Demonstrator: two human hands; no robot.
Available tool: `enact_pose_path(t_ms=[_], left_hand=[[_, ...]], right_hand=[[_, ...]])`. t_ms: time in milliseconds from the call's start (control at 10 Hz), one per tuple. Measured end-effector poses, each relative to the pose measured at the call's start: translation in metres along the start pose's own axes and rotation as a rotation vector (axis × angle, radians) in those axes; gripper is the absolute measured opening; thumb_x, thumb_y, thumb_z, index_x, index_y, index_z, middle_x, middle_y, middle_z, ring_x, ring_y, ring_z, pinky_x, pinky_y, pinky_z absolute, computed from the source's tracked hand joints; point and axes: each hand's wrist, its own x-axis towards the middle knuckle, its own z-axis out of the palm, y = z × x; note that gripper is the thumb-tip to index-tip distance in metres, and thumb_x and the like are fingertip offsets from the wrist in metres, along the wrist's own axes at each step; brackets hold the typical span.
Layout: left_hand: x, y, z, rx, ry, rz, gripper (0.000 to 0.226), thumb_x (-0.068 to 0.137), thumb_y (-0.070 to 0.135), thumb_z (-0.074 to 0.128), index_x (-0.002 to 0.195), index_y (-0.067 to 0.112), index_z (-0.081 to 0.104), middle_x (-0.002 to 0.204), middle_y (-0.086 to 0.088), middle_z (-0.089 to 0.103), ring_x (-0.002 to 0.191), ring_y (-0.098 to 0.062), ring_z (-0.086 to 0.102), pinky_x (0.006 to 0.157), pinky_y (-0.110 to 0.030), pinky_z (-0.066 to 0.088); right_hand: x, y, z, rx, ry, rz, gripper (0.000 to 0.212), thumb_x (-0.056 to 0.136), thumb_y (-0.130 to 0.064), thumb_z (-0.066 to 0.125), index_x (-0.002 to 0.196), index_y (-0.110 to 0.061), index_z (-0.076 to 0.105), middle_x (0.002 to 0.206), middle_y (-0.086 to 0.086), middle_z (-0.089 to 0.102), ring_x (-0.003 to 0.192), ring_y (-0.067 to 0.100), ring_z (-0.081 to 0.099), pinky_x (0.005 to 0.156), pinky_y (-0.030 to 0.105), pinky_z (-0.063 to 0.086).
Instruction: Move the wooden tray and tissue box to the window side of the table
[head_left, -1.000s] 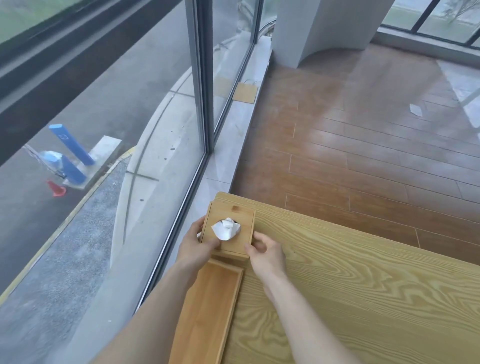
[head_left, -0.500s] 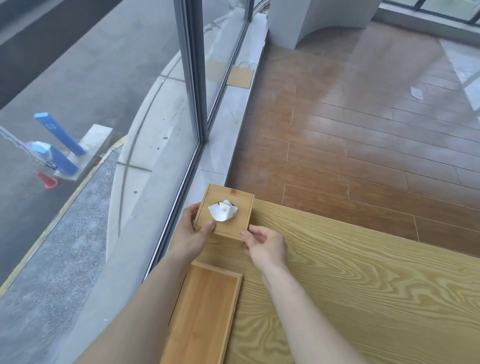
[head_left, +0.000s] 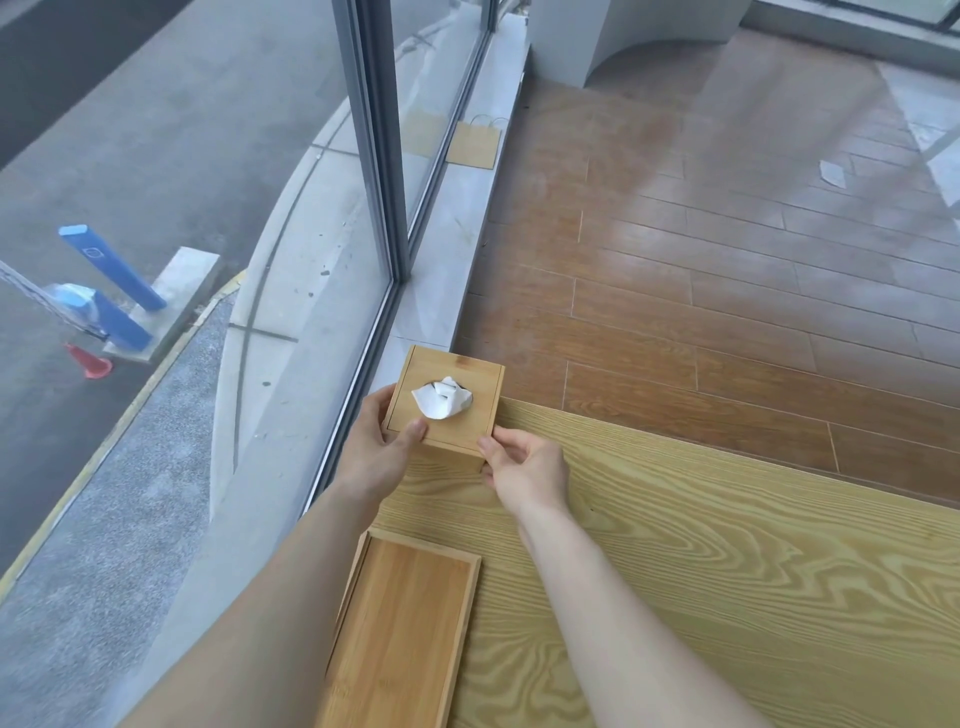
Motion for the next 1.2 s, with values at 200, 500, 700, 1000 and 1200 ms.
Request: enact_pose_path(t_ms=[200, 500, 700, 1000, 1200], left_hand=[[0.003, 0.0, 0.001, -0.024, -0.003, 0.013, 0.057, 0.096, 0.02, 0.065, 0.147, 0.024, 0.04, 0.135, 0.003, 0.056, 0.096, 0.002, 0.056, 0.077, -0.013, 0.043], [0.004, 0.0, 0.001, -0.019, -0.003, 0.013, 0.058, 0.096, 0.022, 0.064, 0.148, 0.024, 0.039, 0.134, 0.002, 0.057, 0.094, -0.001, 0.058, 0.077, -0.017, 0.045], [0.004, 0.001, 0.0, -0.034, -0.014, 0.008, 0.056, 0.095, 0.02, 0.065, 0.146, 0.023, 0.041, 0.134, 0.003, 0.057, 0.1, 0.0, 0.057, 0.086, -0.022, 0.045], [-0.005, -0.007, 0.009, 0.092, 0.124, 0.049, 0.067, 0.094, 0.032, 0.065, 0.152, 0.021, 0.033, 0.152, 0.001, 0.045, 0.14, -0.016, 0.041, 0.113, -0.034, 0.035], [-0.027, -0.005, 0.01, 0.407, 0.259, 0.141, 0.083, 0.09, 0.062, 0.053, 0.157, 0.026, 0.018, 0.162, -0.001, 0.028, 0.145, -0.024, 0.032, 0.118, -0.047, 0.028]], right_hand=[[0.002, -0.002, 0.001, -0.011, 0.007, -0.006, 0.023, 0.081, -0.036, 0.084, 0.102, -0.03, 0.076, 0.091, -0.01, 0.081, 0.091, 0.021, 0.078, 0.091, 0.046, 0.062], [0.003, -0.003, 0.0, 0.004, -0.005, 0.03, 0.031, 0.079, -0.039, 0.085, 0.107, -0.029, 0.076, 0.096, -0.009, 0.081, 0.093, 0.02, 0.077, 0.092, 0.045, 0.062], [-0.001, -0.007, 0.0, 0.026, -0.005, 0.029, 0.031, 0.08, -0.037, 0.085, 0.108, -0.028, 0.077, 0.093, -0.01, 0.08, 0.093, 0.02, 0.077, 0.094, 0.046, 0.061], [-0.028, -0.027, -0.021, -0.42, 0.062, -0.059, 0.075, 0.082, -0.069, 0.069, 0.147, -0.035, 0.054, 0.151, 0.0, 0.058, 0.141, 0.027, 0.05, 0.109, 0.042, 0.044], [-0.041, -0.011, -0.065, -0.767, -0.051, -0.153, 0.104, 0.076, -0.096, 0.025, 0.163, -0.042, 0.003, 0.175, 0.004, -0.005, 0.161, 0.027, -0.008, 0.13, 0.053, 0.0]])
